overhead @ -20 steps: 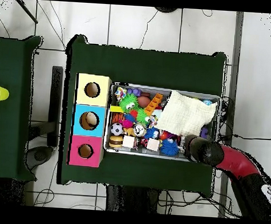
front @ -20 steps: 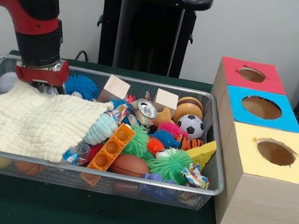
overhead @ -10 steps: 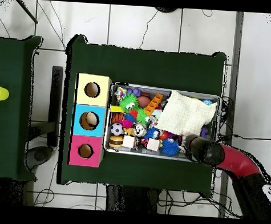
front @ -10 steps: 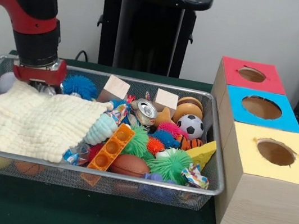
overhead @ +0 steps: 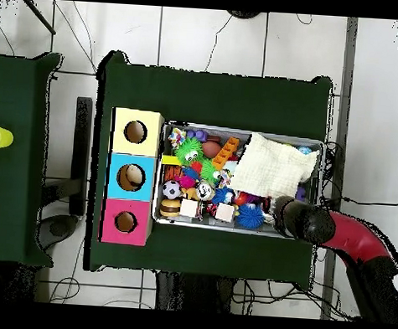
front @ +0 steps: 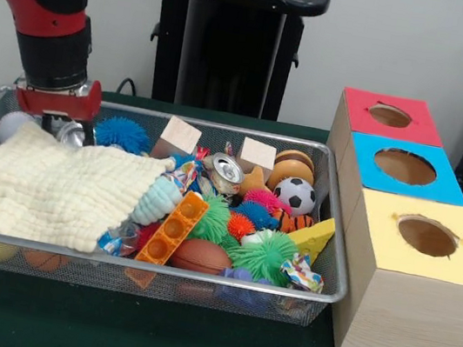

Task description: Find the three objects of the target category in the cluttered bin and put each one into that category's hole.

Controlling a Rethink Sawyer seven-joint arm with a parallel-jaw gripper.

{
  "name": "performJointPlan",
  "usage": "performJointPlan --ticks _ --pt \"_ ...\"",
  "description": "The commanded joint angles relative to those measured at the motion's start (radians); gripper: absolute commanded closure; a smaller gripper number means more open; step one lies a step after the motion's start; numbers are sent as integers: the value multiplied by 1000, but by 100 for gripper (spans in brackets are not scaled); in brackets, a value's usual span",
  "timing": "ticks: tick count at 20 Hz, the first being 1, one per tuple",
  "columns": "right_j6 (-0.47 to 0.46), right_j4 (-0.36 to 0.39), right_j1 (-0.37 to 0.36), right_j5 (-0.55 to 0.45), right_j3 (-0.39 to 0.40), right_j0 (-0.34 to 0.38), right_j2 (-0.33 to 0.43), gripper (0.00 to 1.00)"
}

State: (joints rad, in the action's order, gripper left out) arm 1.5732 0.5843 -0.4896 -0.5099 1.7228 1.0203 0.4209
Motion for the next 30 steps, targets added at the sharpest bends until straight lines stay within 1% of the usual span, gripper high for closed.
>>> performJointPlan --ticks 1,3,6,7,14,19,22,27,30 --pt "-166 -15 -88 -105 44 34 125 0" --pt "-163 -7 -73 -100 40 38 130 0" --pt "-165 6 -33 -101 14 37 133 0" --pt "-166 11 -34 -95 22 44 133 0" --pt "-176 6 -85 -138 49 58 144 0" --pt "-185 27 -80 -150 67 71 123 0" --pt "-186 24 -95 -151 87 87 125 0" --pt "-196 1 -153 -197 112 94 140 0" --pt "-182 9 -148 -191 127 96 139 0"
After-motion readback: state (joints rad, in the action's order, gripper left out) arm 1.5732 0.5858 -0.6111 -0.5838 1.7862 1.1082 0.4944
